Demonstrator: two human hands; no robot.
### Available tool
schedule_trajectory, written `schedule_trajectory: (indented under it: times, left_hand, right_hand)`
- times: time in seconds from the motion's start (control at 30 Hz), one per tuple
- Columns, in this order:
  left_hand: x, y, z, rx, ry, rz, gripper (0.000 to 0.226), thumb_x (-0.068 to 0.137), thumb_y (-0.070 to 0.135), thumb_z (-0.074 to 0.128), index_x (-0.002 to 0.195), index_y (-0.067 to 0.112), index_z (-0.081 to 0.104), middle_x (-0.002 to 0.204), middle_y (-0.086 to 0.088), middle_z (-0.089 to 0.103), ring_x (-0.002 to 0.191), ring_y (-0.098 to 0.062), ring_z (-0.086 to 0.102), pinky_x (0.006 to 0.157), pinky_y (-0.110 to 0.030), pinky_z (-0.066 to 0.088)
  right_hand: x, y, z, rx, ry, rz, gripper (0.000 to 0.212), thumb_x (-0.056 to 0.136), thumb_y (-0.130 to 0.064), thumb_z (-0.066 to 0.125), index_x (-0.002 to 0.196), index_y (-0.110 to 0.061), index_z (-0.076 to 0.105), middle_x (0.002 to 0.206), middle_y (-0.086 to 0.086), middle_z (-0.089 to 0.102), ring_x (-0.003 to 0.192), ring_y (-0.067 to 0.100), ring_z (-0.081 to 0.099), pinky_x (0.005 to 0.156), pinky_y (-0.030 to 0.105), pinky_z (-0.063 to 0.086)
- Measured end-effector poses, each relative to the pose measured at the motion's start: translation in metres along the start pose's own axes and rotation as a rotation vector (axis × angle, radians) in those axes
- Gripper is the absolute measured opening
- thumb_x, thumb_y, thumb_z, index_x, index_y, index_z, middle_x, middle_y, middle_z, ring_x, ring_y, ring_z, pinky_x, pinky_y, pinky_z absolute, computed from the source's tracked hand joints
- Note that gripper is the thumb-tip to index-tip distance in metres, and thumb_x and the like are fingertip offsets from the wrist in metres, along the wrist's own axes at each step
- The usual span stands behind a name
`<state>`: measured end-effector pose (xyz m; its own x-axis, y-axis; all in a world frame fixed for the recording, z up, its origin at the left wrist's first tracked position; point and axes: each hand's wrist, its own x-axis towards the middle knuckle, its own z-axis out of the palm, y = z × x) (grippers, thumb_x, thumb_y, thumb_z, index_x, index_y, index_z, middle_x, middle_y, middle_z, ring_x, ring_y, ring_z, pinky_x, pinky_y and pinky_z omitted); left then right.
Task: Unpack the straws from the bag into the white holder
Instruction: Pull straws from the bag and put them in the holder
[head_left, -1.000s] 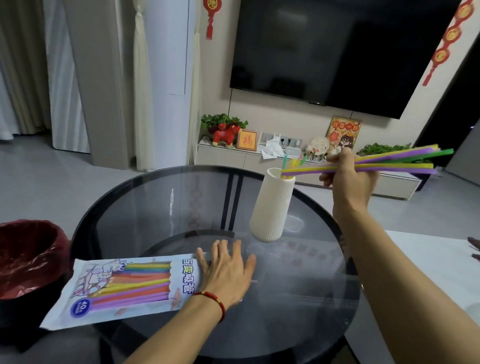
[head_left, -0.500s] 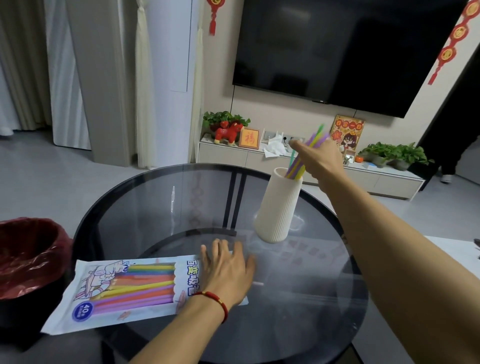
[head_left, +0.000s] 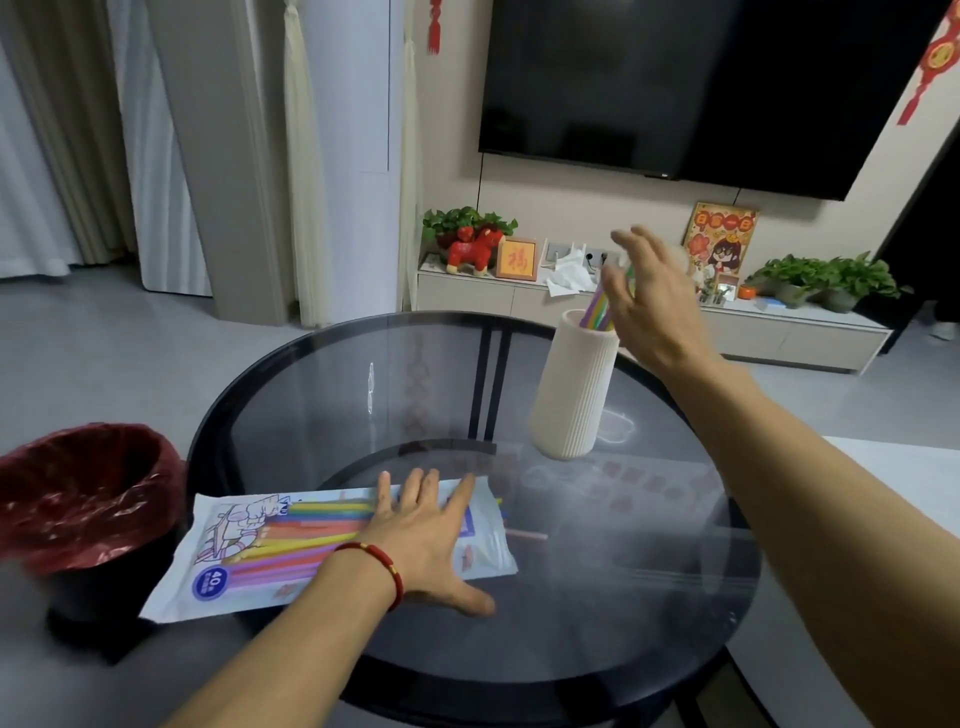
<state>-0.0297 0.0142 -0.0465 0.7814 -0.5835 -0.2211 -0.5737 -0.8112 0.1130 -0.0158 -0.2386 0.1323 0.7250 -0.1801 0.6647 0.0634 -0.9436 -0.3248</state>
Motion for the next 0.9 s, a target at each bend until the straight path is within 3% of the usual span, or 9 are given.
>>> schedule_trajectory:
  times: [0.07, 0.13, 0.23, 0.3, 0.47, 0.6, 0.67, 0.8, 0.9]
  left_hand:
    - [-0.002, -0.004, -0.005, -0.004, 0.058, 0.015, 0.133, 0.055, 0.084, 0.057, 0.155, 0.024, -0.007, 0.154, -0.011, 0.024, 0.144, -0.033, 0.018, 0.117, -0.063, -0.002]
    - [-0.004, -0.004, -0.01, 0.021, 0.121, 0.043, 0.123, 0.059, 0.077, 0.056, 0.154, 0.018, 0.006, 0.141, -0.009, 0.036, 0.133, -0.031, 0.036, 0.117, -0.062, 0.008]
    - [-0.009, -0.001, -0.014, 0.101, 0.218, 0.1, 0.091, 0.062, 0.068, 0.052, 0.136, 0.017, 0.035, 0.116, -0.001, 0.043, 0.109, -0.027, 0.051, 0.102, -0.052, 0.035]
    - [-0.012, 0.002, -0.017, 0.148, 0.278, 0.135, 0.072, 0.06, 0.064, 0.054, 0.118, 0.024, 0.043, 0.1, 0.004, 0.039, 0.095, -0.025, 0.054, 0.079, -0.04, 0.041]
    - [-0.014, 0.006, -0.025, 0.199, 0.334, 0.172, 0.082, 0.057, 0.059, 0.061, 0.129, 0.027, 0.036, 0.099, 0.005, 0.031, 0.095, -0.021, 0.051, 0.07, -0.036, 0.038]
    - [-0.015, 0.005, -0.036, 0.202, 0.354, 0.22, 0.093, 0.061, 0.052, 0.066, 0.142, 0.029, 0.026, 0.108, 0.004, 0.034, 0.096, -0.018, 0.048, 0.078, -0.034, 0.04]
    - [-0.015, 0.004, -0.04, 0.232, 0.342, 0.231, 0.101, 0.062, 0.05, 0.069, 0.147, 0.029, 0.019, 0.114, 0.004, 0.034, 0.1, -0.017, 0.045, 0.087, -0.035, 0.041]
    - [-0.016, 0.002, -0.036, 0.26, 0.304, 0.221, 0.107, 0.062, 0.05, 0.07, 0.15, 0.03, 0.012, 0.117, 0.003, 0.03, 0.106, -0.017, 0.041, 0.097, -0.037, 0.039]
    - [-0.016, -0.006, -0.035, 0.269, 0.28, 0.197, 0.108, 0.062, 0.049, 0.07, 0.15, 0.03, 0.011, 0.118, 0.004, 0.028, 0.11, -0.017, 0.038, 0.1, -0.039, 0.036]
  right_hand:
    - [-0.021, -0.006, -0.001, 0.08, 0.137, -0.072, 0.037, 0.104, -0.026, 0.043, 0.13, -0.009, 0.064, 0.136, 0.014, 0.062, 0.118, 0.017, 0.055, 0.1, 0.033, 0.044]
    - [-0.061, -0.008, 0.011, 0.197, 0.094, -0.059, 0.029, 0.1, -0.024, 0.047, 0.108, -0.01, 0.072, 0.108, 0.007, 0.071, 0.091, 0.015, 0.062, 0.08, 0.034, 0.053]
    - [-0.133, 0.0, 0.045, 0.253, -0.234, 0.157, 0.026, 0.103, -0.021, 0.052, 0.098, -0.012, 0.076, 0.098, 0.004, 0.076, 0.082, 0.014, 0.066, 0.073, 0.034, 0.057]
    - [-0.165, 0.009, 0.064, 0.193, -0.52, 0.185, 0.03, 0.107, -0.024, 0.048, 0.111, -0.011, 0.074, 0.111, 0.009, 0.077, 0.095, 0.022, 0.067, 0.085, 0.039, 0.055]
    - [-0.183, 0.013, 0.076, 0.275, -0.651, 0.169, 0.038, 0.111, -0.031, 0.037, 0.121, -0.01, 0.068, 0.121, 0.008, 0.072, 0.111, 0.027, 0.063, 0.096, 0.04, 0.049]
    - [-0.193, -0.002, 0.087, 0.765, -0.755, 0.513, 0.038, 0.109, -0.044, 0.041, 0.112, -0.015, 0.066, 0.087, 0.004, 0.07, 0.065, 0.019, 0.062, 0.05, 0.028, 0.047]
    - [-0.197, -0.009, 0.093, 0.934, -0.724, 0.591, 0.031, 0.108, -0.04, 0.048, 0.112, -0.014, 0.065, 0.081, 0.005, 0.068, 0.057, 0.014, 0.055, 0.048, 0.028, 0.044]
    - [-0.195, -0.014, 0.101, 0.758, -0.502, 0.497, 0.012, 0.102, -0.024, 0.061, 0.104, -0.013, 0.066, 0.079, 0.012, 0.073, 0.045, 0.01, 0.06, 0.044, 0.025, 0.048]
    - [-0.19, -0.008, 0.098, 0.734, -0.522, 0.424, 0.019, 0.104, -0.015, 0.06, 0.097, -0.004, 0.073, 0.065, 0.014, 0.073, 0.045, 0.019, 0.066, 0.046, 0.026, 0.053]
